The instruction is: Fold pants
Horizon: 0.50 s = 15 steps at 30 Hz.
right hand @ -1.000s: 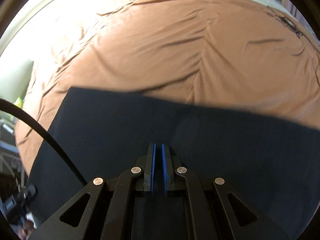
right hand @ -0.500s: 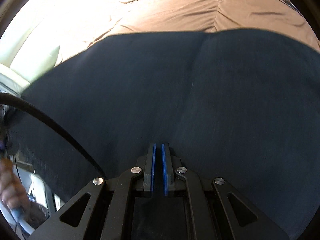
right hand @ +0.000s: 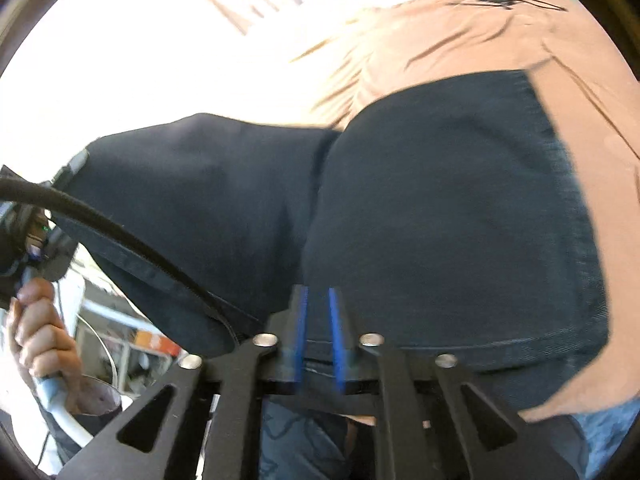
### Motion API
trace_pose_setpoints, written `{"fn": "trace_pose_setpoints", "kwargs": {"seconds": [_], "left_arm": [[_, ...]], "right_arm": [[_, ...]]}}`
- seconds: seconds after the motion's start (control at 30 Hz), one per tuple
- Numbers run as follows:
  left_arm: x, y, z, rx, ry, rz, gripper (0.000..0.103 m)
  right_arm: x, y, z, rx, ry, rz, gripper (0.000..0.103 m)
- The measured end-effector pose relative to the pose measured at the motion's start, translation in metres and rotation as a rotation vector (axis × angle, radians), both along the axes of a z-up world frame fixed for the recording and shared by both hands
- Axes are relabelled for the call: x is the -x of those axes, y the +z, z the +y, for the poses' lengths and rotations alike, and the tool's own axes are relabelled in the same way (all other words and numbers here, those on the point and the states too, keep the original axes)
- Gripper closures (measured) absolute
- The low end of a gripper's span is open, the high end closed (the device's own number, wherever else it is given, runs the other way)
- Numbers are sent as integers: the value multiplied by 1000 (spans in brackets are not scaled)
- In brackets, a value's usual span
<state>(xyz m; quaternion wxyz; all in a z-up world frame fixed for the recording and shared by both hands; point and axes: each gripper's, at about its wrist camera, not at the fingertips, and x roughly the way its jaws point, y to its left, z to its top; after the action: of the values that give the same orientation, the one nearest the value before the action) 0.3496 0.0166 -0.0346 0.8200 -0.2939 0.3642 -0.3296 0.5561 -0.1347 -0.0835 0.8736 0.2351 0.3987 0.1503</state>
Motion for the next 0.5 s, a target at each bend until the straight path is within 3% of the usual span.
{"fn": "trace_pose_setpoints", "kwargs": {"seconds": [0.07,0.5], "left_arm": [[0,7,-16,-10,-24,-13,87],[6,25,-113,-96,-172,-52,88]], "right_arm": [[9,2,-18,4,-39,-37,42],[62,-5,-120,-97,-200,-114,41]]}}
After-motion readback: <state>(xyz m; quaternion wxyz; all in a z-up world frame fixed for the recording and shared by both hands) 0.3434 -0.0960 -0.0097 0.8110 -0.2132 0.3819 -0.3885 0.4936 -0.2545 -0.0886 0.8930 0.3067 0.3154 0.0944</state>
